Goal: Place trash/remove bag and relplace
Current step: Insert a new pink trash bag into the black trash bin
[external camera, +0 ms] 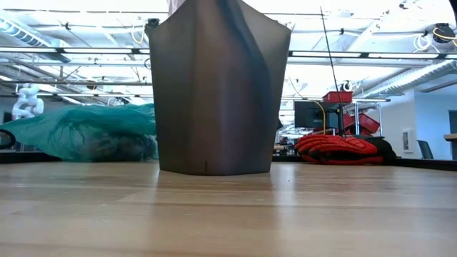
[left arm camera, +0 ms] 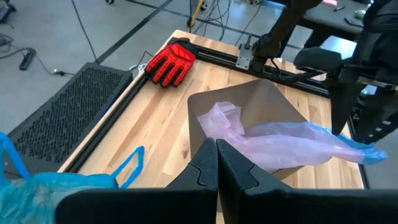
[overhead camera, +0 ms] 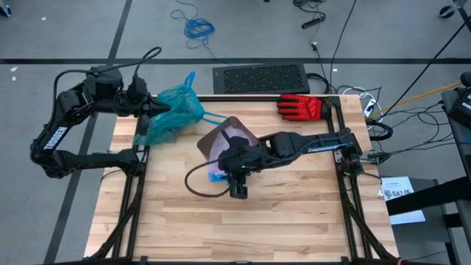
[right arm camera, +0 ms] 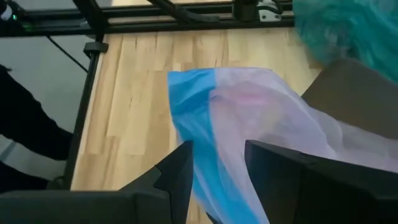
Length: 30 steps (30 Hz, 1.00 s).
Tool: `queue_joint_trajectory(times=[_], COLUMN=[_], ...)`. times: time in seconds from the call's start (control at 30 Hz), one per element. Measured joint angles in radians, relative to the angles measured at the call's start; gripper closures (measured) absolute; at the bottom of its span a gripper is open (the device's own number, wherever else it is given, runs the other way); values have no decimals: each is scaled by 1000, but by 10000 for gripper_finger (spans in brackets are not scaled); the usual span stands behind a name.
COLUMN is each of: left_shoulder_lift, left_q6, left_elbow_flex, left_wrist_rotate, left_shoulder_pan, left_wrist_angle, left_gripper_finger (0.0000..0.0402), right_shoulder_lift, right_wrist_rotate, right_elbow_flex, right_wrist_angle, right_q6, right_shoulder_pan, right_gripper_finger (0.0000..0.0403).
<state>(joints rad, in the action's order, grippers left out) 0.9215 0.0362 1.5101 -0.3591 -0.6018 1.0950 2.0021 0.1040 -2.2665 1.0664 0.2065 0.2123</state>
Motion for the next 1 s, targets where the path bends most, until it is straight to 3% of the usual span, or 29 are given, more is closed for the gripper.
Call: queue_joint_trajectory(times=[0.33, 0.47, 0.6, 0.73, 1.0], left_shoulder_lift=[-2, -23, -37, -37, -39], left_q6=[31, 34, 57, 58, 94], left_elbow_flex=[0, 0, 0, 0, 0], left_wrist_rotate=[-3, -3, -3, -2, 1], left_shoulder_pan=[0, 0, 0, 0, 0], left_wrist_angle=[-15, -15, -14, -16, -18], left_gripper_finger=[402, 402, 402, 402, 402], right_shoulder_lift=[43, 52, 54, 53, 19], right_wrist_rotate=[7, 16, 97, 125, 277], right_elbow_flex=[0, 0, 0, 0, 0], right_wrist_angle=[-26, -54, -75, -75, -78], right_q6=[86, 97, 82, 106, 152], right_shoulder_pan=[6, 6, 6, -11, -96], right_gripper_finger=[278, 322, 391, 400, 403])
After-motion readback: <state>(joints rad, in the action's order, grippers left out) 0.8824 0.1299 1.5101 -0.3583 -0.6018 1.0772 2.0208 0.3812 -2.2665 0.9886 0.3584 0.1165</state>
